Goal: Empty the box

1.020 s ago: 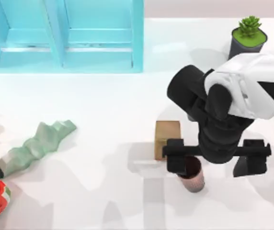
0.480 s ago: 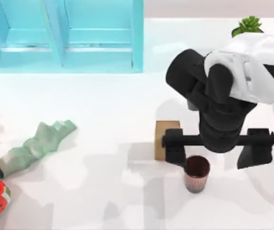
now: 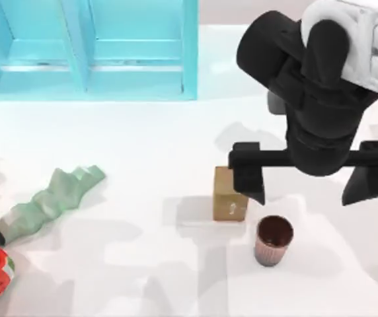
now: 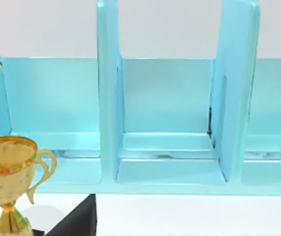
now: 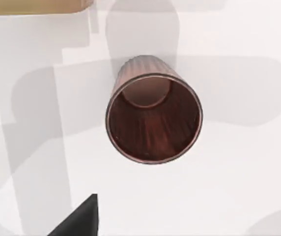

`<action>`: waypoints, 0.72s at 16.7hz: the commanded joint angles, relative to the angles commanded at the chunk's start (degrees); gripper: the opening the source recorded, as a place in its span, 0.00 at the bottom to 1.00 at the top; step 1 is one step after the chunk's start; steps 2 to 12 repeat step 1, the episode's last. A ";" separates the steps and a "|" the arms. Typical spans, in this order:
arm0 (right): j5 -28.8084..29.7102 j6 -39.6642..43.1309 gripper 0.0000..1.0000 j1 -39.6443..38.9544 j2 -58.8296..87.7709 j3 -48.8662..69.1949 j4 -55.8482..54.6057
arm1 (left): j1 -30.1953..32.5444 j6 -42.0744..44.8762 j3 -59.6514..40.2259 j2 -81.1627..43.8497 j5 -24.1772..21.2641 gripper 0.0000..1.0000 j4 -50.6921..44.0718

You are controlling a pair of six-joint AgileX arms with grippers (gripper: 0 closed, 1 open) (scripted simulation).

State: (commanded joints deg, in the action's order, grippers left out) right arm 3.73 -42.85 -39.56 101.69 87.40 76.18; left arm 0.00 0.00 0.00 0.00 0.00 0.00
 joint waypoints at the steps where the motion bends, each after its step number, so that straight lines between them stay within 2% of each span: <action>1: 0.00 0.00 1.00 0.00 -0.02 0.07 0.08 | 0.00 0.00 0.00 0.00 0.00 1.00 0.00; 12: 0.00 0.00 1.00 0.00 -0.02 0.07 0.08 | 0.00 0.00 0.00 0.00 0.00 1.00 0.00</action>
